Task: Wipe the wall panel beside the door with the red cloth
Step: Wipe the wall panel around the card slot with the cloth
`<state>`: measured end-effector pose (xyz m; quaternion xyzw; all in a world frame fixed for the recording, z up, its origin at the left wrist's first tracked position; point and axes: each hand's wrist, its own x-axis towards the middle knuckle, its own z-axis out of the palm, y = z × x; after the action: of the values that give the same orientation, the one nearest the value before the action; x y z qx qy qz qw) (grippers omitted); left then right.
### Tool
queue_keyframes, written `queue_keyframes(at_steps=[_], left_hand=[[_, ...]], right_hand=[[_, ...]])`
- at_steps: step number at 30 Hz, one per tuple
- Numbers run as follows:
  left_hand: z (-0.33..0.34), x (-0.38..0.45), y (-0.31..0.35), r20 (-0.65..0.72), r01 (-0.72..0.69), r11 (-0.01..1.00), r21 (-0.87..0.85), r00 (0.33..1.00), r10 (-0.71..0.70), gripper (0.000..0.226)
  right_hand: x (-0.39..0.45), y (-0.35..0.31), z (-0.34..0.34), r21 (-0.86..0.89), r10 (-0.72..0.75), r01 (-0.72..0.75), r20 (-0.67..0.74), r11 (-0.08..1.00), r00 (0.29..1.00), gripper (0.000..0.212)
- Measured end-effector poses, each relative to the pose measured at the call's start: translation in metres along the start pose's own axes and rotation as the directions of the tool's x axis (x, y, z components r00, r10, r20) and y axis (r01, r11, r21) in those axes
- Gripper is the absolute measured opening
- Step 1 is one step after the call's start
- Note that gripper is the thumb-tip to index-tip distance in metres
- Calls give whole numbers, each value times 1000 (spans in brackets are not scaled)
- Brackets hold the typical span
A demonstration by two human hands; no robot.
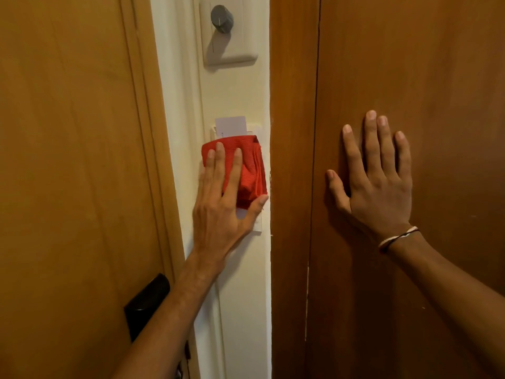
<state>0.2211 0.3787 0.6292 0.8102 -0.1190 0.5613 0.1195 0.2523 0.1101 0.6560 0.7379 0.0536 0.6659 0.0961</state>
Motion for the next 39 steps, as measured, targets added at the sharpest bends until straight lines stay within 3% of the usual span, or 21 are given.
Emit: queue_keyframes(at_steps=[4, 7, 11, 14, 18, 26, 31, 35, 39], left_hand=[[4, -3, 9, -17, -78, 997, -7, 997, 78, 91], [6, 2, 11, -77, 80, 993, -83, 993, -86, 91], [6, -1, 0, -33, -76, 997, -4, 997, 75, 92], [-1, 2, -3, -48, 12, 1000, -25, 999, -14, 93], [0, -7, -1, 9, -103, 995, 3, 995, 103, 91], [7, -12, 1, -75, 56, 993, -102, 995, -64, 87], [10, -24, -6, -39, -140, 990, -22, 990, 139, 87], [11, -20, 5, -90, 67, 993, -93, 993, -75, 86], [12, -28, 14, -37, -92, 989, -118, 995, 88, 74]], right_hand=[[1, 1, -1, -11, 1, -1, -4, 1000, 1000, 77], [1, 1, -1, -1, -6, 6, 0, 1000, 1000, 77], [0, 2, 0, 0, -7, 7, -8, 1000, 1000, 78], [0, 1, 1, 2, -10, 10, -11, 1000, 1000, 78], [0, 1, 1, 3, -5, 5, -11, 1000, 1000, 78], [0, 3, 3, 16, -4, 4, -7, 1000, 1000, 78], [-1, 1, 1, 12, -1, 1, -15, 1000, 1000, 78], [-1, 2, 2, 26, -8, 8, -10, 1000, 1000, 78], [-1, 1, 1, 30, -3, 3, -11, 1000, 1000, 78]])
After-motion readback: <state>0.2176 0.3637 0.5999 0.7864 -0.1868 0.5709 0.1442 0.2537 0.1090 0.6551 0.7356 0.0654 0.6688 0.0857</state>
